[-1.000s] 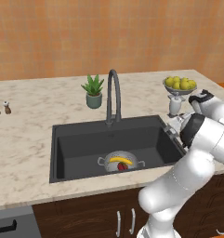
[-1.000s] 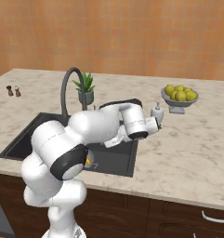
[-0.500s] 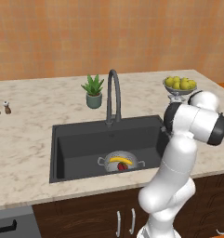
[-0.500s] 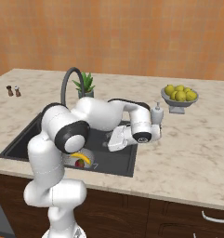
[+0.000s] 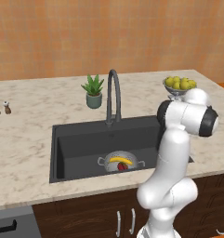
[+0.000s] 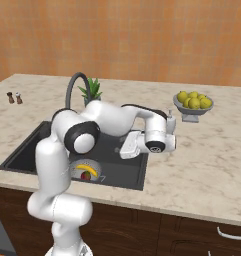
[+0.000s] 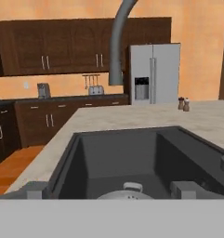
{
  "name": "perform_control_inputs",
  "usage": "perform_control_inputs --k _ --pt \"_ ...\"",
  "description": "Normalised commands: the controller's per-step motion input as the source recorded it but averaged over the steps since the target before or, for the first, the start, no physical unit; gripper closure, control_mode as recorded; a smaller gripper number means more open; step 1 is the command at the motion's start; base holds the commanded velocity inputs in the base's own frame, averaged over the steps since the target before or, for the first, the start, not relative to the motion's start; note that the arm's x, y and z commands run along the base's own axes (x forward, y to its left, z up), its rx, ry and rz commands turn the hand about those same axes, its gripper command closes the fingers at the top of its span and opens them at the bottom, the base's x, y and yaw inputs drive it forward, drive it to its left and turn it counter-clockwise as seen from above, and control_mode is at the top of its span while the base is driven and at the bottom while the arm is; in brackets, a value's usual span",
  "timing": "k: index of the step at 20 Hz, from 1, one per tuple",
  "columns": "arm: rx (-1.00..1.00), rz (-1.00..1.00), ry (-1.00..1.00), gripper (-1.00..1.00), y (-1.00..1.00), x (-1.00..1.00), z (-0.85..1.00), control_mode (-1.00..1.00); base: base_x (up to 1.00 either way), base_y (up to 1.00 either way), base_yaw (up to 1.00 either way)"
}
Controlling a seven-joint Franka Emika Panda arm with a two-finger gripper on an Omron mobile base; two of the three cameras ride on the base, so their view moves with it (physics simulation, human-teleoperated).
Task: Put the colander in the sink, put the banana, mango in the colander, and turn on the sink faucet and pour water over the colander.
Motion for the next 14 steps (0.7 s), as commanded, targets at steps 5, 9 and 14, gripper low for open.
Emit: perform_control_inputs --k 5,9,14 --pt "-0.07 -0.13 0.00 -1.00 0.28 0.66 0.06 -1.00 0.00 0.00 0.00" --pt "-0.19 -0.11 -0.01 -1.00 0.45 0.16 0.17 -1.00 0.00 0.00 0.00" --pt "-0.17 -0.09 -0.04 -1.00 0.36 0.07 0.15 -1.00 0.00 0.00 0.00"
